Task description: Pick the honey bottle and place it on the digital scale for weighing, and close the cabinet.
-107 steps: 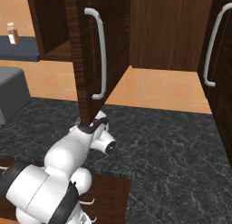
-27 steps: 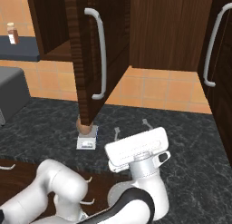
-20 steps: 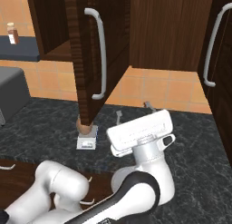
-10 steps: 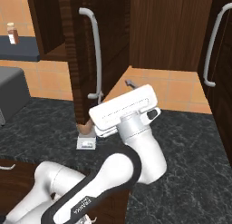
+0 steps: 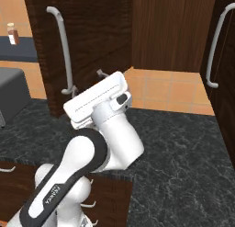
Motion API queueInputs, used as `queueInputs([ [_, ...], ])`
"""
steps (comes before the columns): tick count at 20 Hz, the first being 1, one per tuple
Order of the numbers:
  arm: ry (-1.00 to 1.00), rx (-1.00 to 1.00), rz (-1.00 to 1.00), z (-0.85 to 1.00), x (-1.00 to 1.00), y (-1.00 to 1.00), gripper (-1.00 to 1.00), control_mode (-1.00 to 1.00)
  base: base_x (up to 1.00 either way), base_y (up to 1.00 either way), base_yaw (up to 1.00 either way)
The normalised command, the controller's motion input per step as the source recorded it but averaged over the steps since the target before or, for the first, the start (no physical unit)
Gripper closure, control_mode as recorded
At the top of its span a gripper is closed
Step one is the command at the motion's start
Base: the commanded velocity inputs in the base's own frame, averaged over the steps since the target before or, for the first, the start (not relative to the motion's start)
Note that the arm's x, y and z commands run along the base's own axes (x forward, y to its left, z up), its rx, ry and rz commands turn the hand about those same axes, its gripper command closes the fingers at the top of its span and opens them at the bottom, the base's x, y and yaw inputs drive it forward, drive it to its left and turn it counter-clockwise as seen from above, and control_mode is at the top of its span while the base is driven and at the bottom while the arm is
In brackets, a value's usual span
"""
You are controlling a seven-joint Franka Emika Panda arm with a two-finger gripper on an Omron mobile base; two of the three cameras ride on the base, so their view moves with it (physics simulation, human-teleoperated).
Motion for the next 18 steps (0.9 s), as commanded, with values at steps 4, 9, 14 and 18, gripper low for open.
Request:
queueInputs([
  [4, 0.01, -0.25, -0.20, 0.01, 0.30, 1.00, -1.00, -1.00, 0.00, 0.00, 0.00],
  [9, 0.01, -0.25, -0.25, 0.00, 0.78, 1.00, -1.00, -1.00, 0.00, 0.00, 0.00],
  [14, 0.00, -0.10, -0.24, 0.00, 0.96, 0.78, -1.00, -1.00, 0.00, 0.00, 0.00],
  [18, 0.00, -0.04, -0.21, 0.00, 0.87, 0.44, -1.00, -1.00, 0.00, 0.00, 0.00],
])
